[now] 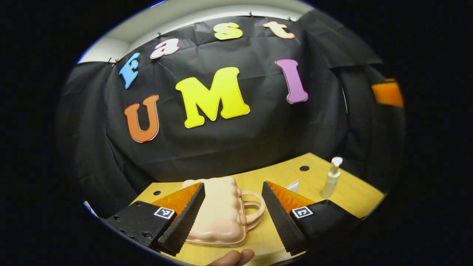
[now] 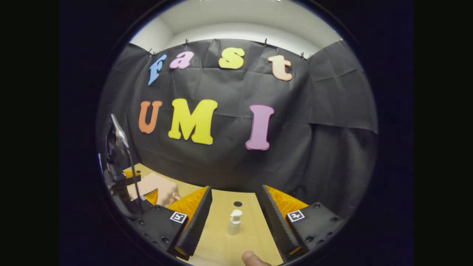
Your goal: First open the suitcase, pack the skin care products into it, and then close the suitcase.
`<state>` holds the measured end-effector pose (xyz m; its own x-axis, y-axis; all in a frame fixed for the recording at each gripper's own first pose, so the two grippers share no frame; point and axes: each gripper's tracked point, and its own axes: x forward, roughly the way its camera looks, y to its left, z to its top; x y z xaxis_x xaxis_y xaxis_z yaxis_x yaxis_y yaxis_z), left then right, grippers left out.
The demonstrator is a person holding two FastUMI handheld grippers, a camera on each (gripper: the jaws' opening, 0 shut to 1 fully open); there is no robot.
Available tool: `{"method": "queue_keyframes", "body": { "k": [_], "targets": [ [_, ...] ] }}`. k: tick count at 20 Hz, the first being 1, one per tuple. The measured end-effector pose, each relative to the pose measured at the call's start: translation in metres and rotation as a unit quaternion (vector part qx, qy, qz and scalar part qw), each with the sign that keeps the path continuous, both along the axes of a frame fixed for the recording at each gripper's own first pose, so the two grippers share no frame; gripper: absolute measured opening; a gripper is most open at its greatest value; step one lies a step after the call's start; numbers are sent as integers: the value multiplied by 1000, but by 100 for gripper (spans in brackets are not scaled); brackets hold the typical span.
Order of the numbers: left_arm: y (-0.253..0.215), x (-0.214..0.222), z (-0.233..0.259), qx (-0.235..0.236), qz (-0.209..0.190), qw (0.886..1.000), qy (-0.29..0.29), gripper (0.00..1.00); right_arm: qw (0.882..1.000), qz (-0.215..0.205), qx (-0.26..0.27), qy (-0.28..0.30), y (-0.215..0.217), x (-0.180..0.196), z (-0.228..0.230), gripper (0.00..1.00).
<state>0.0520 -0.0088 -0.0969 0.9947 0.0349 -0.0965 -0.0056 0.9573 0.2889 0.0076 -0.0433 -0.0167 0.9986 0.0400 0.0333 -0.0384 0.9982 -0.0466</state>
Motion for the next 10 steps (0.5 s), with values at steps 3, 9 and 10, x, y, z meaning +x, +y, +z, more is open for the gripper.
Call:
{"method": "queue_keyframes", "body": {
  "k": [3, 9, 10],
  "targets": [
    [-14, 14, -39, 79, -29, 996, 17, 99, 1000, 0, 7, 13, -16, 3, -15, 80],
    [-5, 32, -110, 220, -5, 971, 88, 98, 999, -6, 31, 29, -57, 23, -38, 80],
    [-3, 35, -116, 253, 0, 963, 97, 98, 999, -5, 36, 34, -64, 28, -44, 80]
  ]
}}
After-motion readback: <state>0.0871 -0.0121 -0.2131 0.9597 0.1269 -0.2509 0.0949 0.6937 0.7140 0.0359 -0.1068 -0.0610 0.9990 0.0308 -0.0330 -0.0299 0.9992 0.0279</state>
